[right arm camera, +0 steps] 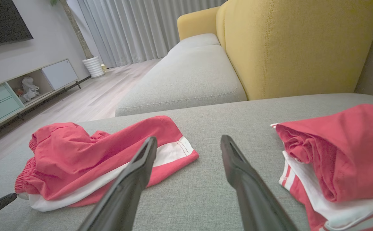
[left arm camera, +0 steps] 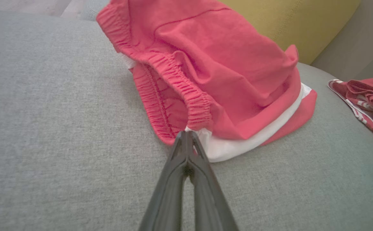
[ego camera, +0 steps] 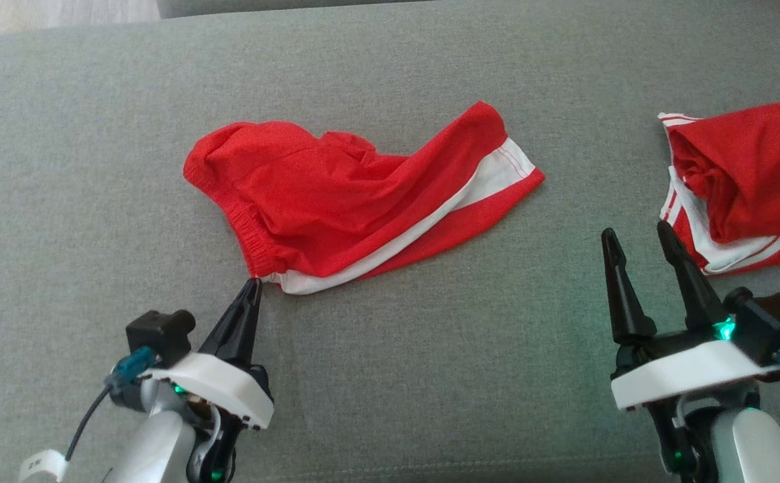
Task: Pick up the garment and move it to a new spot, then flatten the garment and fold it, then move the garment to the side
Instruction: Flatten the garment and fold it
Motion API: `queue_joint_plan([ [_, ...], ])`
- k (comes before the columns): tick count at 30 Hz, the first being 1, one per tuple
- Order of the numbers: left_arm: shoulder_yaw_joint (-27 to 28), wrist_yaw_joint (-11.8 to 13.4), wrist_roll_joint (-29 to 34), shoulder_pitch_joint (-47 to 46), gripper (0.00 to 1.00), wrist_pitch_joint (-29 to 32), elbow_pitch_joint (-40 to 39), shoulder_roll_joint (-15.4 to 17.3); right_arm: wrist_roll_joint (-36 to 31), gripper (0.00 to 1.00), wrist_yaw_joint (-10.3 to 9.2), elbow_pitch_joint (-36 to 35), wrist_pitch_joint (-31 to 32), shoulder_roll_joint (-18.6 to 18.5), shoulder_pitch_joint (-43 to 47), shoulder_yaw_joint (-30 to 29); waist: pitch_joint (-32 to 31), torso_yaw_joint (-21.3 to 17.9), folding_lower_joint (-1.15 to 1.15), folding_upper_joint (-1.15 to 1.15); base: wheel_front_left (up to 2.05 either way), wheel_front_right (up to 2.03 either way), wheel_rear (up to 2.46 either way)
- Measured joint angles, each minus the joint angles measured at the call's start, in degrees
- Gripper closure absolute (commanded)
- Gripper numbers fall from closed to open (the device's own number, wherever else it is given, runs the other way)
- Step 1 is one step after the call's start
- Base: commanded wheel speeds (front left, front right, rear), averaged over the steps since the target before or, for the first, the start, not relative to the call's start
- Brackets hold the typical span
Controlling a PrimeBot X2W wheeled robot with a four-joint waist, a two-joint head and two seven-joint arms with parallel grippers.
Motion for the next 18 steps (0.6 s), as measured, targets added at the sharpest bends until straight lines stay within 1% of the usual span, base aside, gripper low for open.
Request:
queue_joint_plan([
  [5, 0.2, 0.1, 0.0, 0.1, 1.0, -0.2, -0.4, 0.0, 0.0, 0.0, 0.0, 0.0, 0.0, 0.0, 0.0, 0.0, -0.4, 0.0, 0.0, 0.0, 0.0, 0.0, 0.0],
  [7, 0.4, 1.0, 0.0, 0.1, 1.0, -0.3, -1.1, 0.1, 0.0, 0.0, 0.0, 0.0, 0.0, 0.0, 0.0, -0.1, -0.6, 0.0, 0.0, 0.0, 0.0, 0.0, 0.0],
  [8, 0.6, 1.8, 0.5, 0.2, 0.71, -0.3, -1.9, 0.1, 0.0, 0.0, 0.0, 0.0, 0.0, 0.0, 0.1, -0.1, -0.7, 0.1, 0.0, 0.0, 0.0, 0.0, 0.0],
  [9, 0.8, 2.6, 1.0, 0.2, 0.0, -0.4, -2.6, 0.1, 0.0, 0.0, 0.0, -0.1, 0.0, 0.0, 0.1, -0.2, -0.8, 0.1, 0.0, 0.0, 0.0, 0.0, 0.0],
  [13, 2.4, 5.8, 2.9, 1.6, 0.0, -0.7, -7.7, 0.3, 0.0, 0.0, 0.0, -0.6, 0.0, 0.0, 0.1, -0.8, -1.5, 0.5, 0.0, 0.0, 0.0, 0.0, 0.0],
  [18, 4.5, 9.9, 7.0, 2.9, 0.0, -0.8, -16.5, 0.5, -1.4, 0.0, 0.0, -1.6, 0.0, 0.0, 0.3, -1.4, -2.7, 1.2, 0.0, 0.0, 0.0, 0.0, 0.0],
])
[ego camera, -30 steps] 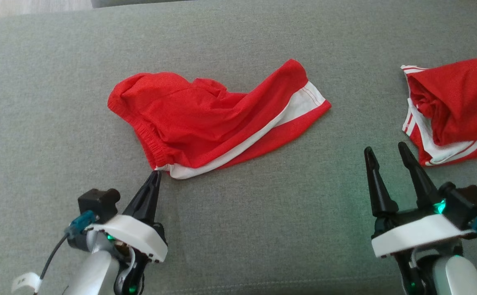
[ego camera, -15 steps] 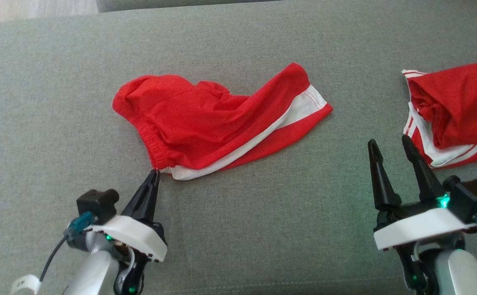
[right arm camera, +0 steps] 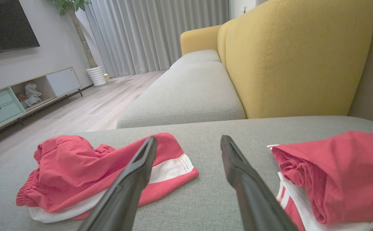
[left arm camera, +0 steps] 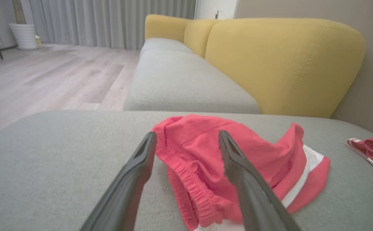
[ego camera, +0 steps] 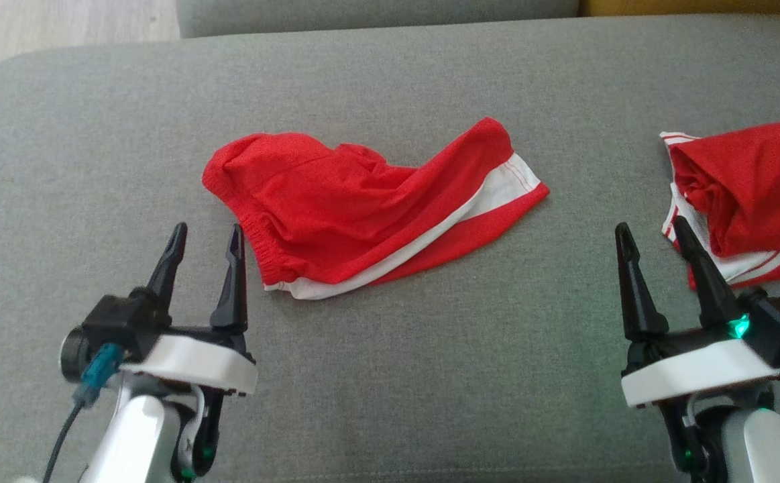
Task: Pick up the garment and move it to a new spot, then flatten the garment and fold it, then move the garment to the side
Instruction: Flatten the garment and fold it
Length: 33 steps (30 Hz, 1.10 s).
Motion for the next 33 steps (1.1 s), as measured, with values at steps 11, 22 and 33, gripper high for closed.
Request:
queue_joint_plan([
  [11, -0.5, 3.4, 2.6, 7.5, 0.0, 2.5, -6.7, 2.0, -1.8, 0.0, 0.0, -1.5, 1.5, 0.1, 3.6, -0.4, -3.1, 0.1, 0.0, 0.0, 0.0, 0.0, 0.0],
  [22, -0.8, 3.8, 2.5, 9.7, 0.0, 4.0, -7.7, 2.4, -3.4, 0.0, 0.0, -3.8, 2.4, 0.2, 5.6, -1.0, -3.4, 0.0, 0.0, 0.0, 0.0, 0.0, 0.0],
  [33, -1.1, 3.7, 2.0, 9.4, 0.0, 4.0, -7.6, 2.4, -2.8, 0.0, 0.0, -4.1, 2.4, 0.2, 5.6, -1.0, -2.5, 0.0, 0.0, 0.0, 0.0, 0.0, 0.0],
])
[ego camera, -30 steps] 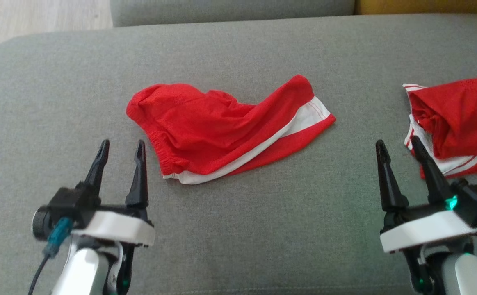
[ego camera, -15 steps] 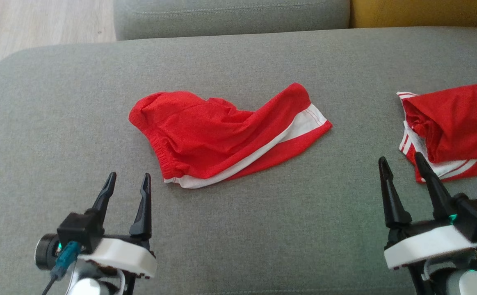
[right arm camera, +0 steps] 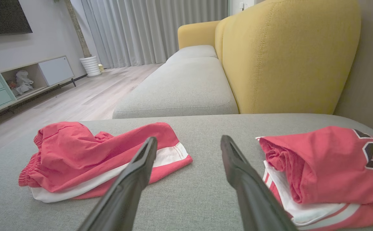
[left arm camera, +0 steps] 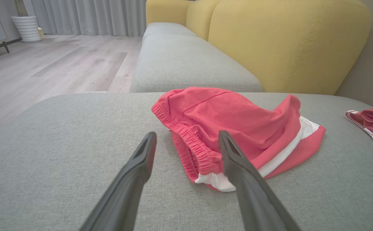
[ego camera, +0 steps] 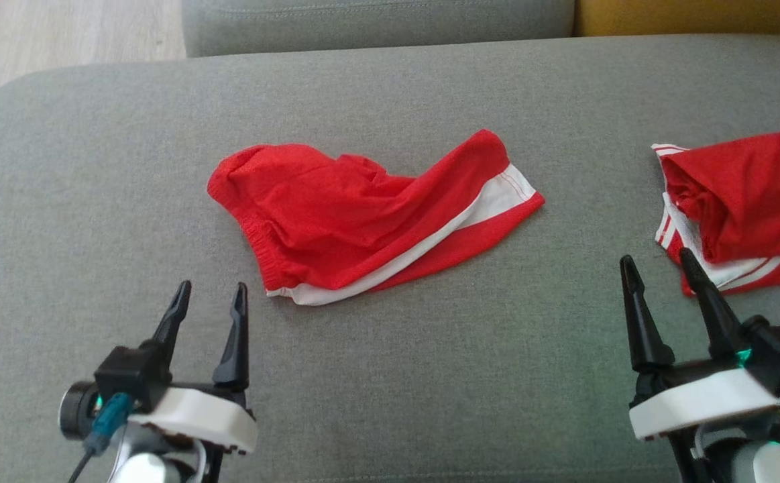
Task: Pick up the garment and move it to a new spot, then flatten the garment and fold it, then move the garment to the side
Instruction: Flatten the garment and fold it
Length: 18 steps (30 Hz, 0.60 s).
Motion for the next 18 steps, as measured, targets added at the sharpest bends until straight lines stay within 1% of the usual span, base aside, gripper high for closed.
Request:
queue_joint_plan([
  [2, -0.8, -0.9, 0.0, -0.8, 0.0, 0.3, 0.8, 0.0, 0.3, 0.0, 0.0, 0.0, 0.0, 0.0, 0.0, -0.1, 0.5, 0.0, 0.0, 0.0, 0.0, 0.0, 0.0],
  [3, -0.8, -0.9, 0.0, -0.8, 0.0, 0.3, 0.8, 0.0, 0.3, 0.0, 0.0, 0.0, 0.0, 0.0, 0.0, -0.1, 0.5, 0.0, 0.0, 0.0, 0.0, 0.0, 0.0],
  [7, -3.4, -5.1, -2.9, -5.0, 0.0, 3.1, 5.6, -0.5, 0.8, 0.0, 0.0, 0.0, 0.0, 0.0, -0.4, 0.2, 2.0, -0.1, 0.0, 0.0, 0.0, 0.0, 0.0],
  [10, -3.8, -7.7, -5.2, -8.4, 0.0, 4.2, 10.4, -1.7, 0.8, 0.0, 0.0, 0.5, 0.0, 0.0, -1.2, 0.7, 3.2, -0.4, 0.0, 0.0, 0.0, 0.0, 0.0],
  [17, -3.6, -10.6, -7.9, -12.6, 0.0, 4.6, 21.7, -2.4, 2.0, 0.0, 0.0, 1.5, -0.6, 0.0, -2.4, 0.6, 5.2, -2.1, 0.0, 0.0, 0.0, 0.0, 0.0],
  [18, -3.6, -10.6, -8.3, -13.1, 0.06, 4.6, 22.4, -2.5, 2.2, 0.0, 0.0, 1.7, -0.6, 0.0, -2.4, 0.6, 5.3, -2.2, 0.0, 0.0, 0.0, 0.0, 0.0],
])
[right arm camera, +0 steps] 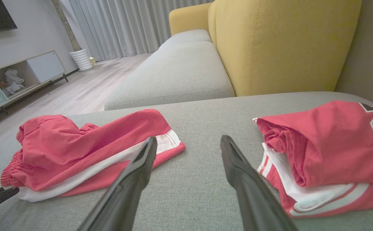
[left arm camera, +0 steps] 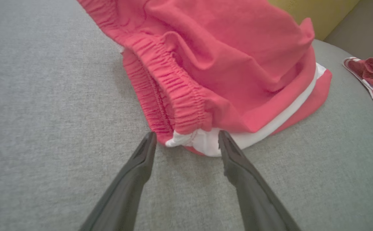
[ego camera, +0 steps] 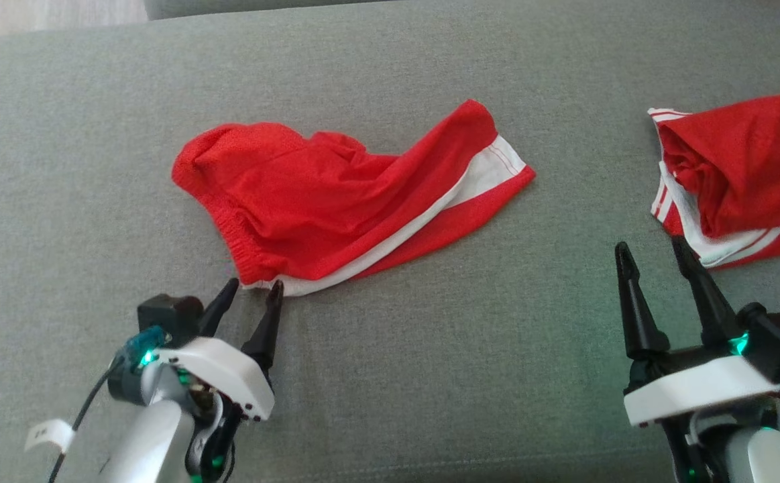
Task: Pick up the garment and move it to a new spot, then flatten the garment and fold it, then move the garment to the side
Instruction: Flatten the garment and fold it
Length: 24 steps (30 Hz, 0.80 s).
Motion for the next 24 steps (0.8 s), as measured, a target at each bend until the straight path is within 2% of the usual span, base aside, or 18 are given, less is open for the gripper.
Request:
queue_joint_plan([
  [1, 0.0, -0.3, -0.3, -0.4, 0.59, 0.0, 0.5, -0.1, 0.0, 0.0, 0.0, 0.2, 0.0, 0.0, 0.0, 0.0, 0.1, -0.1, 0.0, 0.0, 0.0, 0.0, 0.0],
  [2, 0.0, -0.5, -0.4, -0.9, 1.0, -0.1, 0.9, -0.2, 0.0, 0.0, 0.0, 0.4, -0.2, 0.0, 0.0, 0.0, 0.2, -0.2, 0.0, 0.0, 0.0, 0.0, 0.0],
  [6, -0.3, -1.7, -0.6, -2.0, 1.0, -0.5, 2.4, -0.2, 0.9, 0.0, 0.0, 0.9, -0.5, 0.0, 0.0, -0.5, 0.5, -0.1, 0.0, 0.0, 0.0, 0.0, 0.0],
  [11, -1.1, -1.8, -0.5, -2.7, 1.0, -1.5, 3.8, -0.2, 1.3, 0.0, 0.0, 2.0, -0.5, 0.0, -0.8, -0.7, 0.6, -0.2, 0.0, 0.0, 0.0, 0.0, 0.0],
  [15, -1.3, -1.8, -0.5, -3.4, 1.0, -2.5, 4.0, -0.2, 1.3, 0.0, 0.0, 5.5, -0.4, -0.4, -4.9, -0.6, 0.9, 0.2, 0.0, 0.0, 0.0, 0.0, 0.0],
  [19, -1.8, -1.9, -0.2, -4.6, 1.0, -3.0, 3.9, -0.6, 2.2, 0.0, 0.0, 12.8, -0.3, -2.9, -12.6, 1.3, 1.8, 1.3, 0.0, 0.0, 0.0, 0.0, 0.0],
  [24, -3.8, -2.4, 0.8, -8.0, 1.0, -3.5, 3.5, -2.1, 4.9, 0.0, 0.0, 26.1, 1.5, -6.1, -24.0, 5.3, 3.7, 4.0, 0.0, 0.0, 0.0, 0.0, 0.0],
])
